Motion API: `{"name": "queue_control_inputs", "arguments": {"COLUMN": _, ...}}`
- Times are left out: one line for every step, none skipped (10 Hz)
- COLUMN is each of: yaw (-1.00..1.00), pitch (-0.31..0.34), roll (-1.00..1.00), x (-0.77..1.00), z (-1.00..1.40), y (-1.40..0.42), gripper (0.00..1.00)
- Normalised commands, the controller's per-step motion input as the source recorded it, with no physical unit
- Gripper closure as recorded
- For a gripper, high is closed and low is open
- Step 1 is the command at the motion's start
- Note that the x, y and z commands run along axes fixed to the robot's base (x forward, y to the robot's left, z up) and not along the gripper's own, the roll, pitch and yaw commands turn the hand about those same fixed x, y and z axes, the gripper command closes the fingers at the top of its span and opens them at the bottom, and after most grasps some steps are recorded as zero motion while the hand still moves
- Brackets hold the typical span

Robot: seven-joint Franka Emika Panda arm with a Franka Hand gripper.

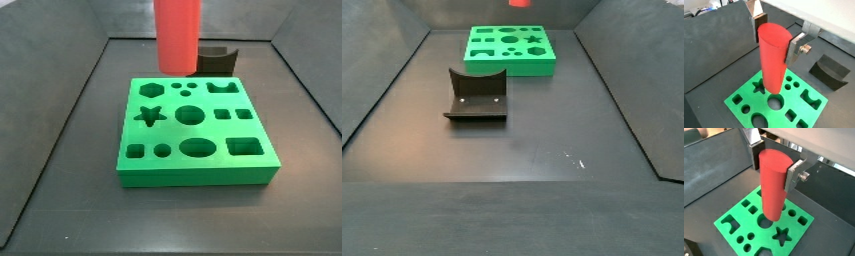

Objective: Insert the oval object.

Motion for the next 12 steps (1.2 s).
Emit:
{"name": "queue_control_inputs", "arguments": {"yaw": 0.35, "pitch": 0.0, "roll": 0.02, "x": 0.49, "z": -0.85, "y": -0.55, "gripper": 1.0}}
{"name": "queue_control_inputs", "arguments": {"yaw": 0.38, "pitch": -0.016, "roll": -0.02, "x": 0.49, "z": -1.0, "y": -0.47, "gripper": 1.0}}
{"name": "queue_control_inputs", "arguments": {"yaw": 0.33, "pitch": -0.019, "roll": 0.0, "x": 0.52, "z": -1.0, "y": -0.49, "gripper": 1.0}}
{"name": "queue_control_inputs", "arguments": {"yaw": 0.3, "pitch": 0.0, "roll": 0.13, "x": 0.48, "z": -0.98, "y": -0.5, "gripper": 1.0}}
{"name": "queue_control_inputs", "arguments": {"yaw": 0.27, "pitch": 0.081, "roll": 0.19, "x": 0.25, "z": -0.66, "y": -0.44, "gripper": 1.0}}
{"name": "queue_control_inputs", "arguments": {"yaw": 0.25, "pitch": 0.059, "roll": 0.11, "x": 0.22, "z": -0.57, "y": -0.41, "gripper": 1.0}}
{"name": "queue_control_inputs", "arguments": {"yaw": 0.19, "pitch": 0.039, "roll": 0.04, "x": 0.2, "z": -0.35, "y": -0.28, "gripper": 1.0}}
{"name": "queue_control_inputs", "arguments": {"yaw": 0.17, "pitch": 0.074, "roll": 0.01, "x": 0.25, "z": -0.14, "y": -0.21, "gripper": 1.0}}
{"name": "queue_control_inputs", "arguments": {"yaw": 0.05, "pitch": 0.059, "roll": 0.0, "x": 0.21, "z": -0.09, "y": -0.15, "gripper": 1.0}}
{"name": "queue_control_inputs", "arguments": {"yaw": 0.11, "pitch": 0.063, "roll": 0.0, "x": 0.34, "z": -0.27, "y": -0.03, "gripper": 1.0}}
{"name": "queue_control_inputs", "arguments": {"yaw": 0.23, "pitch": 0.073, "roll": 0.01, "x": 0.35, "z": -0.34, "y": -0.06, "gripper": 1.0}}
{"name": "queue_control_inputs", "arguments": {"yaw": 0.27, "pitch": 0.061, "roll": 0.0, "x": 0.29, "z": -0.35, "y": -0.1, "gripper": 1.0}}
